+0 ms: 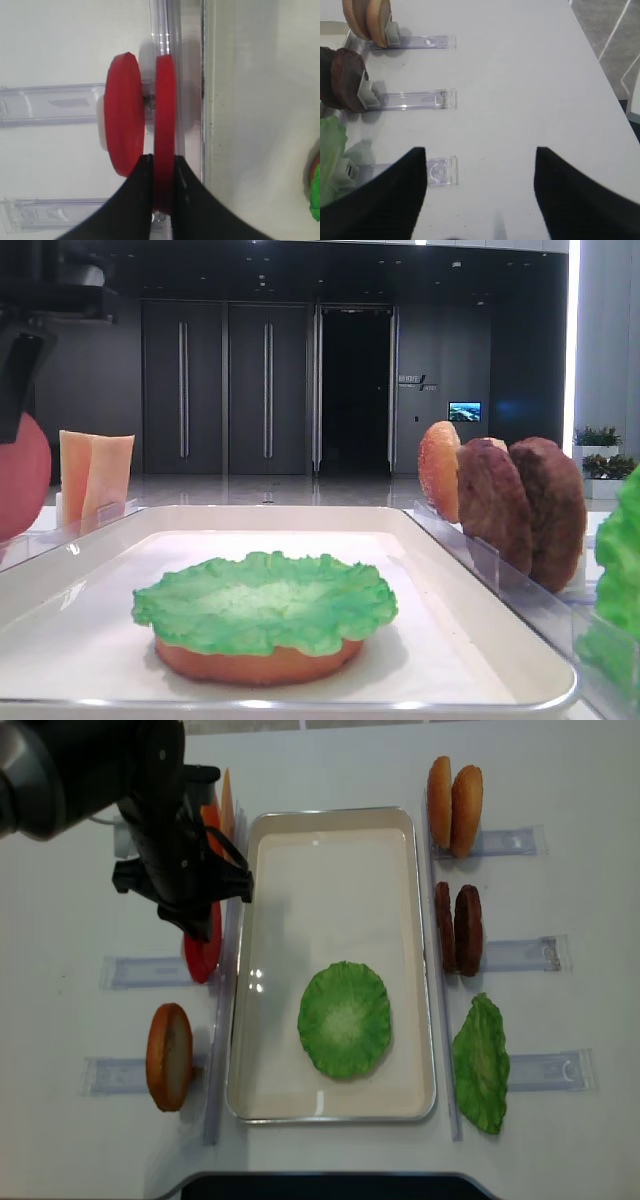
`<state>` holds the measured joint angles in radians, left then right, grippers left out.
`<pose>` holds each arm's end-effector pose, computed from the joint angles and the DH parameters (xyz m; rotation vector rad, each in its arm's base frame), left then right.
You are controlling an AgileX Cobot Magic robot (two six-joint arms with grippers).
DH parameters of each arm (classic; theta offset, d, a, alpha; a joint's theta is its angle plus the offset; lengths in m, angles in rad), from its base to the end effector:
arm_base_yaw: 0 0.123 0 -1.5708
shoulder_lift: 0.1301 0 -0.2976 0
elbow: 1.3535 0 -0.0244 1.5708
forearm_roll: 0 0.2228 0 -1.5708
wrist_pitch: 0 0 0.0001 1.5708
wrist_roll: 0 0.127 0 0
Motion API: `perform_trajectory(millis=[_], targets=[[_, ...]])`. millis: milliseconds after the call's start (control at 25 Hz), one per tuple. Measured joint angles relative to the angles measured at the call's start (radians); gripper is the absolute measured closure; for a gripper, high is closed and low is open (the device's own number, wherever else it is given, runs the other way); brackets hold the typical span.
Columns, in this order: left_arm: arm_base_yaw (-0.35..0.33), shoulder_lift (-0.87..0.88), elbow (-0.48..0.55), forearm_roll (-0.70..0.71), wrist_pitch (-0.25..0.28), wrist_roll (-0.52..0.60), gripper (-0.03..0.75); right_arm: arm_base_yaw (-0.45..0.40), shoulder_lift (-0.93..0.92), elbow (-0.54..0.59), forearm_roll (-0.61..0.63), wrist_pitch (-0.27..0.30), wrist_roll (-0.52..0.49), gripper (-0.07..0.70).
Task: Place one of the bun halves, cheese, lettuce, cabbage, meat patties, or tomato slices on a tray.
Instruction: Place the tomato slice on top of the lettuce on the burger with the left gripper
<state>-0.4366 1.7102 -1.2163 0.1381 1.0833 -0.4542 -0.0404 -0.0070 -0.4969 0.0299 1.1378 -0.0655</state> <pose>0.2821 -0.1146 0.2185 0.0636 3.0122 0.1172 -0.0154 0.0041 0.2379 -0.0294 2.1170 -0.0268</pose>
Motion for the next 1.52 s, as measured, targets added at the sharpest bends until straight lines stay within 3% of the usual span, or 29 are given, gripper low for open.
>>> perform_trajectory(millis=[800, 1320, 1520], targets=[[-0.009, -0.135, 0.0, -0.13, 0.036, 0.001, 0.658, 0.0, 0.0, 0.0, 0.0, 0.0, 0.0, 0.161], [-0.071, -0.136, 0.001, -0.314, -0.085, 0.086, 0.658, 0.0, 0.0, 0.0, 0.0, 0.0, 0.0, 0.161], [-0.072, -0.137, 0.052, -0.428, -0.15, 0.163, 0.658, 0.0, 0.0, 0.0, 0.0, 0.0, 0.0, 0.161]])
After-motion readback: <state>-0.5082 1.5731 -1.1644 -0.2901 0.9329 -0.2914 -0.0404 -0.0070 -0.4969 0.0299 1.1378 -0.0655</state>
